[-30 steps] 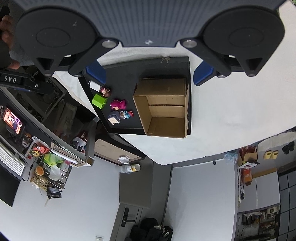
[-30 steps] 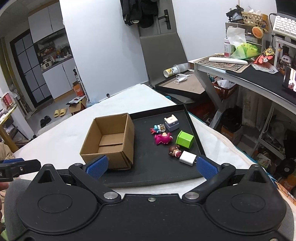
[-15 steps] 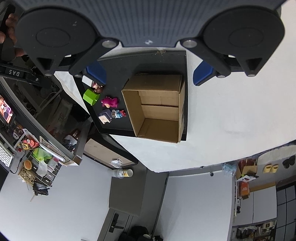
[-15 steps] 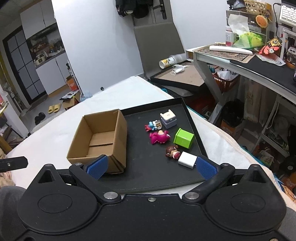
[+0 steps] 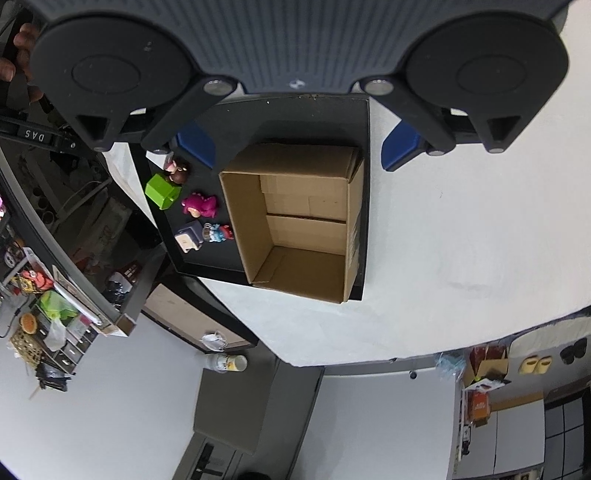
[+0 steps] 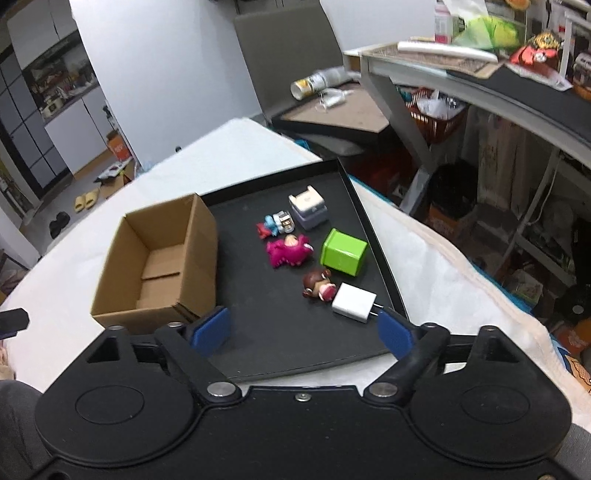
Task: Organize rigid objects
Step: 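Move the right tool down to the white charger and close on it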
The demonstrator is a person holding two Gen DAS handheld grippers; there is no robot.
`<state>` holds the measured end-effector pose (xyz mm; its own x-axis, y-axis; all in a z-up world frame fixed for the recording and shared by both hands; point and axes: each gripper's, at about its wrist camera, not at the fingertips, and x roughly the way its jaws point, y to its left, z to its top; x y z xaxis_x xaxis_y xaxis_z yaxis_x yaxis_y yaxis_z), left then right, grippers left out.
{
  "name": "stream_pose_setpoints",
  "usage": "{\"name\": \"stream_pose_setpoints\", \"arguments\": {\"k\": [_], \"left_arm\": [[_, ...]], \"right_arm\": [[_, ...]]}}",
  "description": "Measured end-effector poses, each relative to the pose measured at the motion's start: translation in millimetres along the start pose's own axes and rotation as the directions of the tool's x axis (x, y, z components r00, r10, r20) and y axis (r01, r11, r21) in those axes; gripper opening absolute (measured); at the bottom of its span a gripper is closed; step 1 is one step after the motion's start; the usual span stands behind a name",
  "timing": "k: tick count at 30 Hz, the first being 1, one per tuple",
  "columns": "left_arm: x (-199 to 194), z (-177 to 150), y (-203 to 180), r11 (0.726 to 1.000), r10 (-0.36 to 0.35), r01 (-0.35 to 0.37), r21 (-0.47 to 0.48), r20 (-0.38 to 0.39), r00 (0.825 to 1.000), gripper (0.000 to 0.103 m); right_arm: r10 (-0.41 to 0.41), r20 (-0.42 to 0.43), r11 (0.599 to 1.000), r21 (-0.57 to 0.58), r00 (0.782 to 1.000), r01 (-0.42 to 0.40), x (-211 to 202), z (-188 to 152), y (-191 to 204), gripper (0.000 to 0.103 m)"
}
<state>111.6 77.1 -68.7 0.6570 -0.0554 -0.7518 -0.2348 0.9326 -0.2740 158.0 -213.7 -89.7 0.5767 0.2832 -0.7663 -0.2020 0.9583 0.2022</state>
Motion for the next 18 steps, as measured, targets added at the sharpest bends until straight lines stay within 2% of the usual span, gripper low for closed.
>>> {"name": "stream_pose_setpoints", "arguments": {"k": [5,9,18], "left_arm": [[14.2,7.7,5.8,0.999,0.023,-0.023,-0.022,-0.024,0.999,0.090],[28.4,12.1,9.6,0.998,0.045,-0.047,-0.035,-0.059,0.997,0.079],[58.2,19.9,17.8,0.994,0.066,-0.075,-0.080,-0.115,0.991,0.065]], "right_arm": [[-0.016,-0.062,1.000,-0.003,0.998,0.016,20.9,7.0,-10.5,0.075],[-0.016,-0.103,1.000,-0.009,0.995,0.016,38.7,12.3,-14.5,0.069],[-0.024,-0.198,1.000,-0.020,0.980,0.020,76.9,17.6,-21.3,0.068]]}}
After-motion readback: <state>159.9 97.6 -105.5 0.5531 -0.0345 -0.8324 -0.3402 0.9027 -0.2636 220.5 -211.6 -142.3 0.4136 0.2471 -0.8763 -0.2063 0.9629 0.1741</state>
